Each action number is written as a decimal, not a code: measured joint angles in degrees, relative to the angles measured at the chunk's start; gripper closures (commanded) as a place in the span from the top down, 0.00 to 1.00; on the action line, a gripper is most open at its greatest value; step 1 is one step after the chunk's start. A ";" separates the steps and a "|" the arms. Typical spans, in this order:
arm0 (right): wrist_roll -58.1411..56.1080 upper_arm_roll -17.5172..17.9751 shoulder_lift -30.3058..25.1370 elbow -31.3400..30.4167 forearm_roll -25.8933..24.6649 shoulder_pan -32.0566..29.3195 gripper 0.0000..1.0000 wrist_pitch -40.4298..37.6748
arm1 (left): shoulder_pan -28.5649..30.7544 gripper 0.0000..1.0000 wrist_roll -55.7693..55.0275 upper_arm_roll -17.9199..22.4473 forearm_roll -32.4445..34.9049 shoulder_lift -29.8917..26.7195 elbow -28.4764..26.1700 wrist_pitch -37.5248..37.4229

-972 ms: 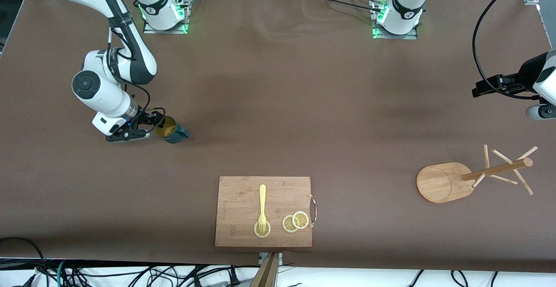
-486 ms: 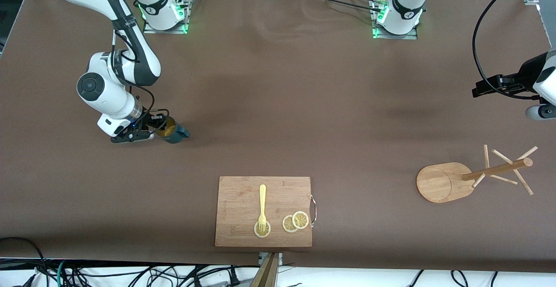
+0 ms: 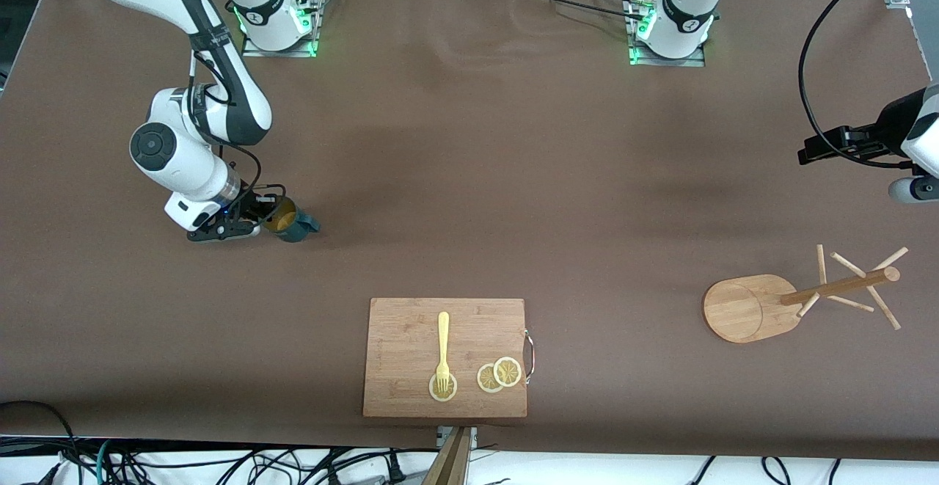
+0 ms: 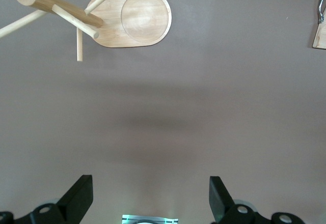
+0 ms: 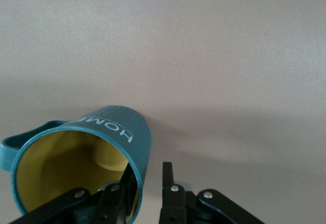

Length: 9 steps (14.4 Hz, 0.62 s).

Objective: Pass cup and hang on rack
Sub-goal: 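Lift the teal mug with the right gripper toward the table middle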

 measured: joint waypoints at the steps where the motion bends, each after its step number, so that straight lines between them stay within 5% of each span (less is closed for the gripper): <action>1: 0.01 0.00 0.00 0.00 0.03 0.01 0.15 0.00 | 0.06 1.00 0.00 0.03 0.00 0.01 0.00 0.00; 5: 0.02 0.04 0.00 0.00 0.05 0.01 0.00 0.01 | 0.10 1.00 0.00 0.00 0.00 0.12 0.02 0.02; 9: 0.05 0.23 0.00 0.01 0.08 0.04 0.00 -0.03 | -0.19 1.00 0.00 -0.11 0.00 0.17 0.56 0.16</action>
